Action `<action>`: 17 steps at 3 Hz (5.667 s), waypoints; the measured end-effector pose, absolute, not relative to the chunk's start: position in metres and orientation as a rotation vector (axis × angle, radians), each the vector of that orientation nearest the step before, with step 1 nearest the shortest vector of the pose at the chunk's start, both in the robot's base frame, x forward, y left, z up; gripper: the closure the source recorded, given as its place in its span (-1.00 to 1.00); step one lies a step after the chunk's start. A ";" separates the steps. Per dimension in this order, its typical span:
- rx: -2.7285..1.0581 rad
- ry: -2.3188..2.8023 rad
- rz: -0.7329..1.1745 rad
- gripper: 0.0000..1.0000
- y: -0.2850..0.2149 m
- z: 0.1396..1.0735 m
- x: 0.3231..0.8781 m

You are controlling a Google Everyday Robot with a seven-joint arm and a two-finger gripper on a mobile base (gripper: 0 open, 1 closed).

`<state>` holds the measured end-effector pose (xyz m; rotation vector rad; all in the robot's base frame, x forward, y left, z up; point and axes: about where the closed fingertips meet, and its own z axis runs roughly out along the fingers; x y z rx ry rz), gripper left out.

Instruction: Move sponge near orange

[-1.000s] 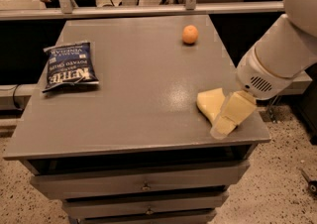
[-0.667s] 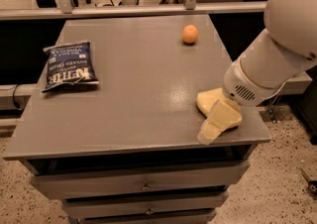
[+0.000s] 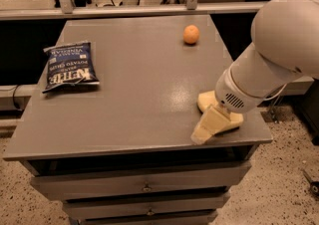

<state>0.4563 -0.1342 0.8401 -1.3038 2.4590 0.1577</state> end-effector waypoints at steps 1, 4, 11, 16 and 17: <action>-1.286 2.466 0.113 -0.17 -0.145 0.832 0.464; -1.290 2.289 -0.105 1.00 -0.180 0.900 0.512; -1.263 2.120 -0.187 1.00 -0.145 0.861 0.681; -1.221 2.108 -0.213 -0.43 -0.171 0.859 0.722; -1.221 2.104 -0.212 -0.90 -0.175 0.860 0.722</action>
Offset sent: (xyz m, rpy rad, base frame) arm 0.0408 -0.0450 0.0099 -0.0770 -0.1241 -0.0498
